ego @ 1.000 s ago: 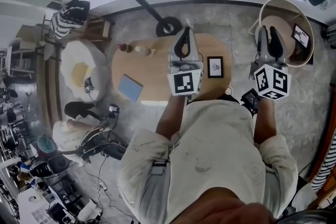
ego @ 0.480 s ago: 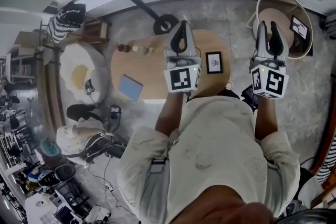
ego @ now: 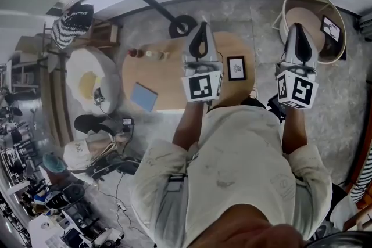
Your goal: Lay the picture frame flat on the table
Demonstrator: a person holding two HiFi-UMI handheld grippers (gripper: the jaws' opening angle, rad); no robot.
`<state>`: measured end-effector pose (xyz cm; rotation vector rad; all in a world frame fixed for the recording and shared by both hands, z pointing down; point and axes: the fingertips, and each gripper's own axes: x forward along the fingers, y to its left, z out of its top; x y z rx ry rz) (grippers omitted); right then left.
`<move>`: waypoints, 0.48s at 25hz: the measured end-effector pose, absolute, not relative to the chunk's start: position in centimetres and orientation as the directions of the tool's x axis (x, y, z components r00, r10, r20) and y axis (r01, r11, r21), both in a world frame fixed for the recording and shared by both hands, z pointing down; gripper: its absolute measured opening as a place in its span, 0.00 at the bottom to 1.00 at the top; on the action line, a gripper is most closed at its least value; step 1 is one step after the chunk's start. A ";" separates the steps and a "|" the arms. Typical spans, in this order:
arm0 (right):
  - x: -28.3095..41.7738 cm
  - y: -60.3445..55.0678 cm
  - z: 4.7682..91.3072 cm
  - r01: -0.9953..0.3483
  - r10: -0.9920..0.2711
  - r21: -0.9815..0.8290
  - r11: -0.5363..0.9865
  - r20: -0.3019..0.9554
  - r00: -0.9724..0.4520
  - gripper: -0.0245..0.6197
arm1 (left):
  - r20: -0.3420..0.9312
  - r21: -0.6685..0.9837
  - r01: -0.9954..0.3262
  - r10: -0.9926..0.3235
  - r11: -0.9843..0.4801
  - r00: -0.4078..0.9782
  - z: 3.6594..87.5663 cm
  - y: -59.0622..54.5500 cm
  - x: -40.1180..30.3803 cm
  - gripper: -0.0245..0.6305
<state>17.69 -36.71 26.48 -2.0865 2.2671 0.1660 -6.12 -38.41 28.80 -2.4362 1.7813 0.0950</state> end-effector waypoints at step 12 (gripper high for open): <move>18.0 -36.9 27.4 -0.994 -0.991 0.073 0.082 -0.096 -0.089 0.04 | -0.119 -0.050 -0.953 -0.946 -0.298 0.302 29.2 -38.6 -5.2 0.04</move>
